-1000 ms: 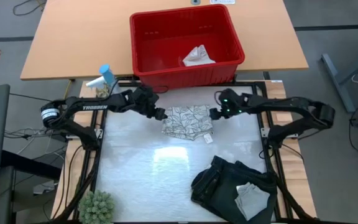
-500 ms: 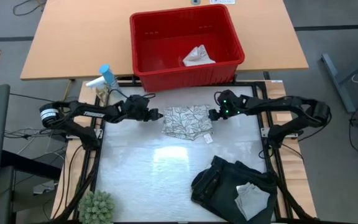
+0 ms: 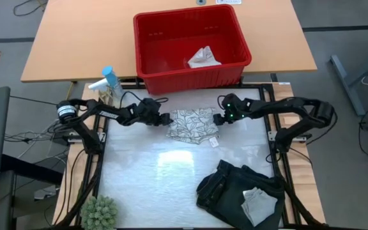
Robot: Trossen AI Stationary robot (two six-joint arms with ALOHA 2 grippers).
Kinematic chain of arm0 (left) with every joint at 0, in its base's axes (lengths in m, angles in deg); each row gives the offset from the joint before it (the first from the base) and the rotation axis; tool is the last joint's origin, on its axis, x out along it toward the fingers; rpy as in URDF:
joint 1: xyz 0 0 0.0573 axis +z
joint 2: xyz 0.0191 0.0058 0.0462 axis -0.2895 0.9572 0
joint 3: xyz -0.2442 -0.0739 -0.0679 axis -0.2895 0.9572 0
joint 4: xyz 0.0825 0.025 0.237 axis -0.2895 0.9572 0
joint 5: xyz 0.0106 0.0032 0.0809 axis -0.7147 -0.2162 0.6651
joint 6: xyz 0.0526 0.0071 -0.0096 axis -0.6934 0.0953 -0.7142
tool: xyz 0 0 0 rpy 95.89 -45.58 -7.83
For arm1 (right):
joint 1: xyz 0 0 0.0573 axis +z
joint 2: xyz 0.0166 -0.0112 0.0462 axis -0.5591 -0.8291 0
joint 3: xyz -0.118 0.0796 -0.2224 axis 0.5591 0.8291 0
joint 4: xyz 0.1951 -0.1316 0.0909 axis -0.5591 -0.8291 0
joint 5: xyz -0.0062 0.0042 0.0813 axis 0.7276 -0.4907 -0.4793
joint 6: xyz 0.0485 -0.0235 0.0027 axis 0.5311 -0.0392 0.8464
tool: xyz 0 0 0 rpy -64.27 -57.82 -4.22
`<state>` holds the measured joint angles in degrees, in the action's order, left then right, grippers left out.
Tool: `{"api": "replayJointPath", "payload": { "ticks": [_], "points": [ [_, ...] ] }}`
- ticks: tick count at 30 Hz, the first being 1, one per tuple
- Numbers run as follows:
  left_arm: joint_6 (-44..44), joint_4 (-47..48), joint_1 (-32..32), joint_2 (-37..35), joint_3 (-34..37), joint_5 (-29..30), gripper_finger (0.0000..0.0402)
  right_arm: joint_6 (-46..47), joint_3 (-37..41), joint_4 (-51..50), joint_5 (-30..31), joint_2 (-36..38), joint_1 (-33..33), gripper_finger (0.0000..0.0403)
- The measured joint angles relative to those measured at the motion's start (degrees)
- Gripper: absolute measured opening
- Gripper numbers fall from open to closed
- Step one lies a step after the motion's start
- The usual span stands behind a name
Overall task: Fold Laundry from Bin
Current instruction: Stack the white on top of the gray boxer
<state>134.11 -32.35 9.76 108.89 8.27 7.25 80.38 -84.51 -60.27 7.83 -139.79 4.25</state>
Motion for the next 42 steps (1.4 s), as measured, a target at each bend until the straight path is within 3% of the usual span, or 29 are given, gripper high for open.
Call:
{"api": "replayJointPath", "payload": {
  "ticks": [8, 18, 35, 42],
  "points": [
    [-1.25, 5.47, -0.19, -0.70, 0.05, 0.06, 0.0200, -0.53, -0.07, 2.14, -0.37, -2.18, 0.00, 0.0302],
    [2.40, 0.10, -1.01, -0.13, 0.05, 4.71, 0.0200, -1.51, -0.07, 2.08, -0.37, -2.19, 0.11, 0.0302],
    [5.56, 2.88, -1.55, -0.11, -0.03, 8.49, 0.0200, -1.91, 0.00, 2.35, -0.09, -2.23, 0.03, 0.0302],
    [-0.29, 11.18, -2.33, -0.05, -7.32, 9.04, 0.0200, -2.04, 0.00, 2.46, -0.10, -2.23, 0.03, 0.0302]
  ]
}}
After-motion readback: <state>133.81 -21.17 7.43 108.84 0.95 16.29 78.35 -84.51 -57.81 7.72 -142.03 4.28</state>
